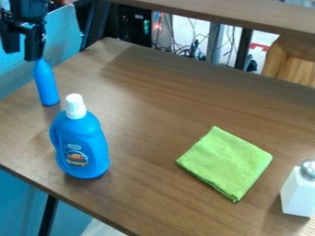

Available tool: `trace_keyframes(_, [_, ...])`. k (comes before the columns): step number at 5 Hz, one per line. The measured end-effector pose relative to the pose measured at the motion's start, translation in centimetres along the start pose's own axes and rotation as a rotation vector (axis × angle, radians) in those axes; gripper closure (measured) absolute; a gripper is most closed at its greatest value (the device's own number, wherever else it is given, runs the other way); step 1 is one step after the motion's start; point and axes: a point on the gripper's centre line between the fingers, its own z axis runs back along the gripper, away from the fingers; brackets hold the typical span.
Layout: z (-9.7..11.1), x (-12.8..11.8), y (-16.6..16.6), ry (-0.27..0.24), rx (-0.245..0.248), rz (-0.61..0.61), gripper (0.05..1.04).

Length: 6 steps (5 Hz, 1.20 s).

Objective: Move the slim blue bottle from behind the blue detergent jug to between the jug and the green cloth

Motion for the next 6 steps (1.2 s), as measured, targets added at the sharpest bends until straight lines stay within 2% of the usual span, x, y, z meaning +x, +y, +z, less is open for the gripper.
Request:
trace_keyframes(2, [-0.7,0.3,0.0,0.012,-0.009,-0.027,0.082])
trace_keyframes(3, [-0.7,0.6,0.2,-0.009,0.003,-0.036,0.082])
trace_keyframes(4, [-1.0,1.0,0.3,-0.029,0.004,-0.037,0.137])
trace_keyframes(5, [-1.5,1.6,-0.4,-0.065,-0.032,-0.044,0.413])
trace_keyframes(6, [-1.7,1.7,-0.6,-0.073,-0.044,-0.040,0.651])
